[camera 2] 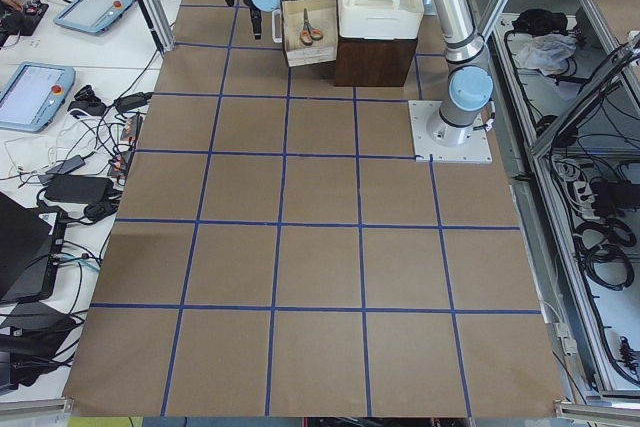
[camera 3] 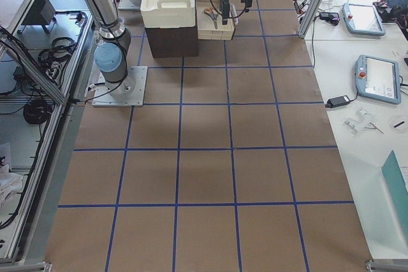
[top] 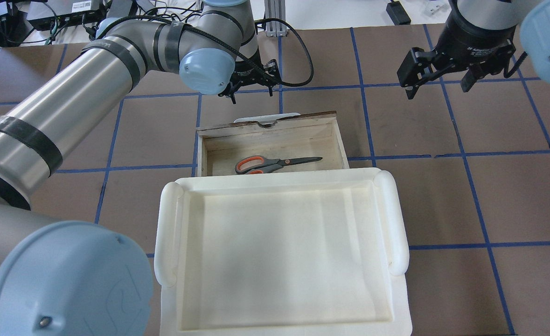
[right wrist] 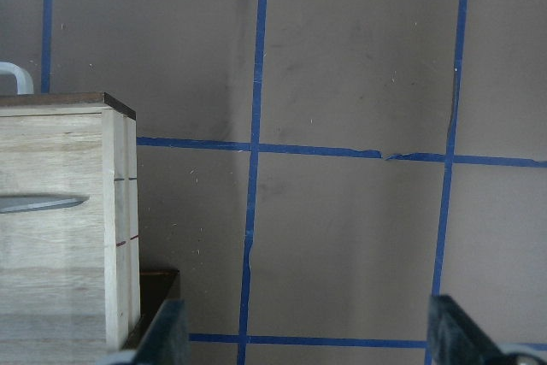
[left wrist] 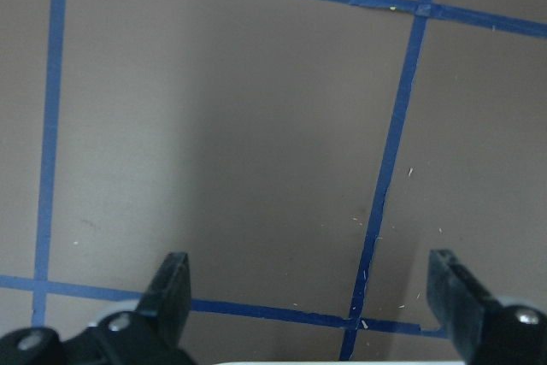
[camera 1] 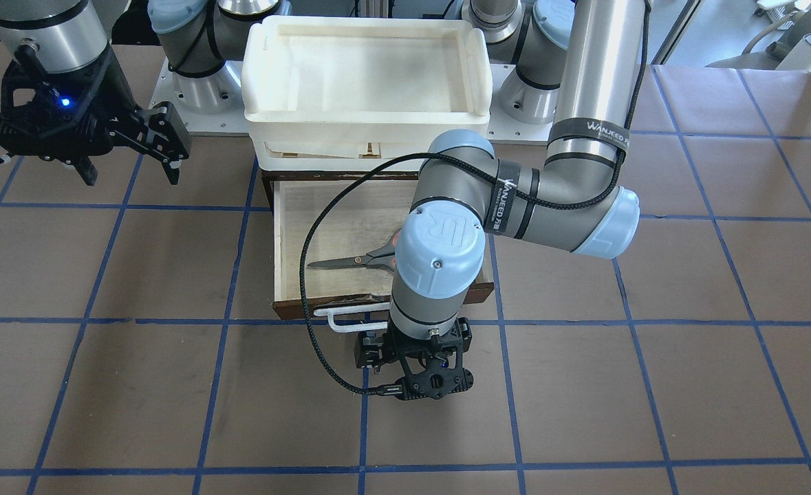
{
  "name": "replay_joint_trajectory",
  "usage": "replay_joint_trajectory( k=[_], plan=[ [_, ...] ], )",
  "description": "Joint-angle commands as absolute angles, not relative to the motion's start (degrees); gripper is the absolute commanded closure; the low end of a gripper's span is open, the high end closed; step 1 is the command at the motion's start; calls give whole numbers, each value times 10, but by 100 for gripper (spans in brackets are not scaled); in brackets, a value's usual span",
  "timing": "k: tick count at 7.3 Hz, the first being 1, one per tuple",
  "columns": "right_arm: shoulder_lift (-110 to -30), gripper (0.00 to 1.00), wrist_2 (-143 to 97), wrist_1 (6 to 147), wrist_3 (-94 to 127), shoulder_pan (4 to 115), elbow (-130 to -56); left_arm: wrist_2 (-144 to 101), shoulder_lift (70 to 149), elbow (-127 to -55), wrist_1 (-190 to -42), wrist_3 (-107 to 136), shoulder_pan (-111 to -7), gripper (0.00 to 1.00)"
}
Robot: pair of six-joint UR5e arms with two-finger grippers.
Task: Put scissors in drawer and close it
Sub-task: 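Position the left gripper above the white drawer handle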
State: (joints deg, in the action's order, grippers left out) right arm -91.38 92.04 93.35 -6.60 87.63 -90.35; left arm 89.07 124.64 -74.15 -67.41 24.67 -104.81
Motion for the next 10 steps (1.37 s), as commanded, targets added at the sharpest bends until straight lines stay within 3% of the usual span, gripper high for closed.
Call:
replay_joint_trajectory(
  k=[1,10],
  plan=[
    [-917,0,920,933,-65,877,-904,890,1277,-722,-673,258,-1052,0],
    [-916,0,918,934,-65,876,-904,879,1281,-726,-734,258,-1066,0]
  ],
)
